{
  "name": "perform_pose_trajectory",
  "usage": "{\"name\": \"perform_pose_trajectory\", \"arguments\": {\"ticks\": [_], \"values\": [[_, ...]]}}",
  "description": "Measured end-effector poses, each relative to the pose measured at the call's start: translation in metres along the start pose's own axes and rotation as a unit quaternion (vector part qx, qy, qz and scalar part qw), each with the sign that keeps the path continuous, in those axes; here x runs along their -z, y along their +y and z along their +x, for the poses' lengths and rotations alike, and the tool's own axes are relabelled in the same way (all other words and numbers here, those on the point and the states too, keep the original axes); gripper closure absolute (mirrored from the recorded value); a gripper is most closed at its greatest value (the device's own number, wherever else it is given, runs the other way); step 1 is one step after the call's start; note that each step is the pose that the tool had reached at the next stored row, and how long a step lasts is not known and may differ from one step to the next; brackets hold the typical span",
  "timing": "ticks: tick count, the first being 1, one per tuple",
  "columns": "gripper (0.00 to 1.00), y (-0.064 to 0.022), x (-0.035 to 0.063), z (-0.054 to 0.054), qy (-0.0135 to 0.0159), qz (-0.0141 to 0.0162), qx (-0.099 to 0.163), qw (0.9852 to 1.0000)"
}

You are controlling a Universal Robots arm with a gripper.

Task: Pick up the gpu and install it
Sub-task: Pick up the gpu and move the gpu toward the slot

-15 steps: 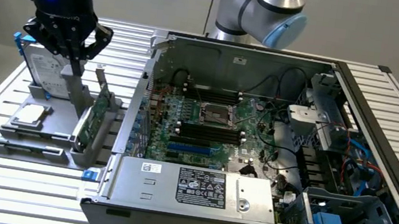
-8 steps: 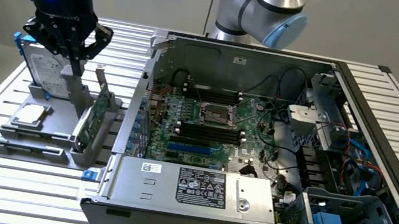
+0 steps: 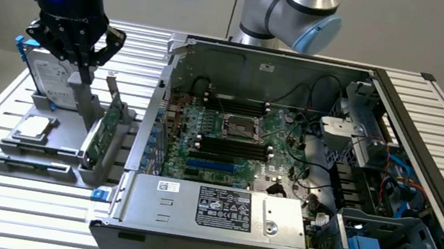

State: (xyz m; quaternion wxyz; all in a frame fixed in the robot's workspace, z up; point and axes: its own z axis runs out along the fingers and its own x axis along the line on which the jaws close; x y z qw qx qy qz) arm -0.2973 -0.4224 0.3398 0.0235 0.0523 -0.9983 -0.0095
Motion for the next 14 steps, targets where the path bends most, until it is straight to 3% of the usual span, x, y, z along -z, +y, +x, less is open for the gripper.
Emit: {"name": "perform_pose_trajectory", "arguments": {"ticks": [5,8,10,11,14], "values": [[0.83,-0.0001,0.0,0.0,-0.0002,-0.0022,0.0,1.0],[0.64,-0.0001,0.0,0.0,-0.0004,-0.0035,0.0,1.0],[0.64,-0.0005,-0.0021,0.0,-0.0005,-0.004,0.0,1.0],[0.58,-0.0004,-0.0038,0.0003,-0.0005,-0.004,-0.003,1.0],[0.58,-0.0006,-0.0093,0.0002,-0.0013,-0.0048,-0.02,0.9998]]}}
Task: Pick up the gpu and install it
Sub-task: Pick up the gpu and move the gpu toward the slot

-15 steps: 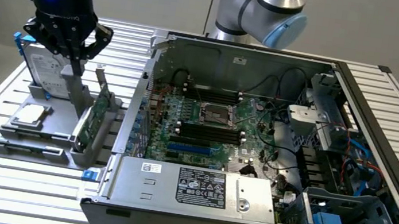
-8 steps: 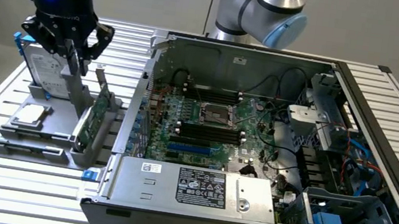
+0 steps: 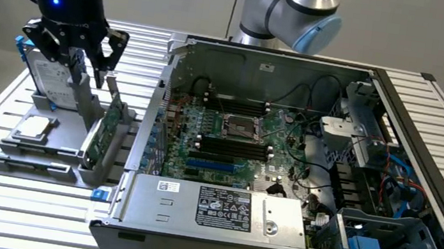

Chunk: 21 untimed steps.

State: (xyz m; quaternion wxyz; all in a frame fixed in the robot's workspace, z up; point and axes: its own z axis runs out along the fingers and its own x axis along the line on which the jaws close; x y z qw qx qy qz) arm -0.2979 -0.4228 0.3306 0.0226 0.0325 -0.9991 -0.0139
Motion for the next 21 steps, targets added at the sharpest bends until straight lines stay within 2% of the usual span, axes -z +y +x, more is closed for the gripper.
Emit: {"name": "perform_pose_trajectory", "arguments": {"ticks": [3,8,14,21], "values": [[0.58,-0.0003,-0.0054,0.0,-0.0026,-0.0007,-0.02,0.9998],[0.58,-0.0008,-0.014,0.0,-0.0068,-0.0019,-0.051,0.9987],[0.58,-0.0045,-0.0249,-0.001,-0.0075,-0.0022,-0.062,0.9981],[0.58,-0.0178,-0.0373,-0.001,-0.0076,-0.0023,-0.062,0.9981]]}}
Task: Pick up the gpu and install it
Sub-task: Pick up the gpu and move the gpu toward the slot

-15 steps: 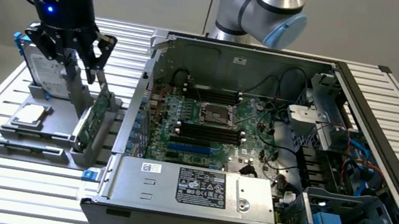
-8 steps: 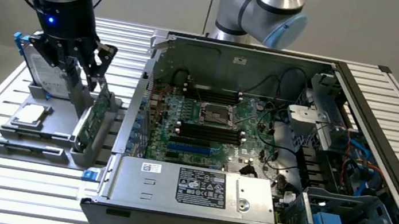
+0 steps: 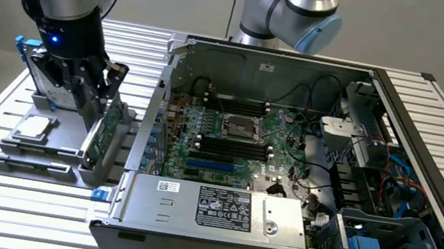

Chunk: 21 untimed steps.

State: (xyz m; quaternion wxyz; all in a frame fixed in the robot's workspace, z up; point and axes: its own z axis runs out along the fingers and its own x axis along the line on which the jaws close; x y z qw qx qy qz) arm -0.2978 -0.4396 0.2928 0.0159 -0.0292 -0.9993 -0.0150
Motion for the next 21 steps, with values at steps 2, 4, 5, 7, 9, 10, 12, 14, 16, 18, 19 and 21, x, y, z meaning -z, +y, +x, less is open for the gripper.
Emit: {"name": "perform_pose_trajectory", "arguments": {"ticks": [2,4,5,7,9,10,12,14,16,18,19,21], "values": [[0.58,-0.0022,-0.0035,-0.001,0.0,0.0,0.0,1.0],[0.58,-0.0028,-0.0071,-0.002,0.0,0.0,0.0,1.0],[0.58,-0.0029,-0.0088,-0.002,0.0001,0.0,0.0,1.0],[0.58,-0.0031,-0.0124,-0.004,0.0001,0.0001,0.001,1.0],[0.58,-0.0031,-0.016,-0.004,0.0001,0.0001,0.001,1.0],[0.58,-0.0032,-0.0179,-0.005,0.0,0.0,0.001,1.0],[0.58,-0.0033,-0.0215,-0.005,0.0001,0.0001,0.001,1.0],[0.58,-0.0034,-0.0252,-0.005,0.0,0.0001,0.001,1.0],[0.58,-0.0035,-0.0288,-0.005,0.0,0.0,0.001,1.0],[0.58,-0.0036,-0.0325,-0.005,0.0,0.0001,0.001,1.0],[0.58,-0.0037,-0.0343,-0.005,0.0,0.0,0.001,1.0],[0.58,-0.0038,-0.0379,-0.005,-0.0001,-0.0004,0.001,1.0]]}}
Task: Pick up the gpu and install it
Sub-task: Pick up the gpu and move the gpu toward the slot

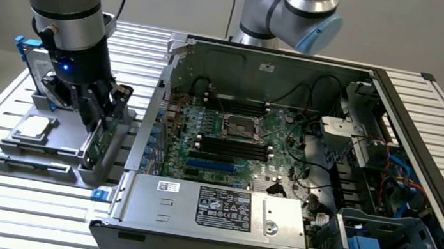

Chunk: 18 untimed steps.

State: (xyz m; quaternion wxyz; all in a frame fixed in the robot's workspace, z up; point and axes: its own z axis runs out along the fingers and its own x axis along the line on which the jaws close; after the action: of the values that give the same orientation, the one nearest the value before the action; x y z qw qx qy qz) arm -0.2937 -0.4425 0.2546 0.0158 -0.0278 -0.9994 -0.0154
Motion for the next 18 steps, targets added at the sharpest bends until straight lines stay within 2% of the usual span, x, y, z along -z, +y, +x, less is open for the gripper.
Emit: {"name": "perform_pose_trajectory", "arguments": {"ticks": [2,4,8,9,18], "values": [[0.58,-0.0001,-0.0034,-0.0001,-0.0002,-0.0014,0.0,1.0],[0.58,-0.0002,-0.0056,-0.0002,-0.0005,-0.0041,0.001,1.0],[0.58,-0.0002,-0.0065,-0.0002,-0.0002,-0.0146,0.001,0.9999],[0.58,-0.0001,-0.0065,-0.0001,-0.0002,-0.0154,0.001,0.9999],[0.58,-0.0003,-0.0088,0.0,-0.0003,-0.0155,0.001,0.9999]]}}
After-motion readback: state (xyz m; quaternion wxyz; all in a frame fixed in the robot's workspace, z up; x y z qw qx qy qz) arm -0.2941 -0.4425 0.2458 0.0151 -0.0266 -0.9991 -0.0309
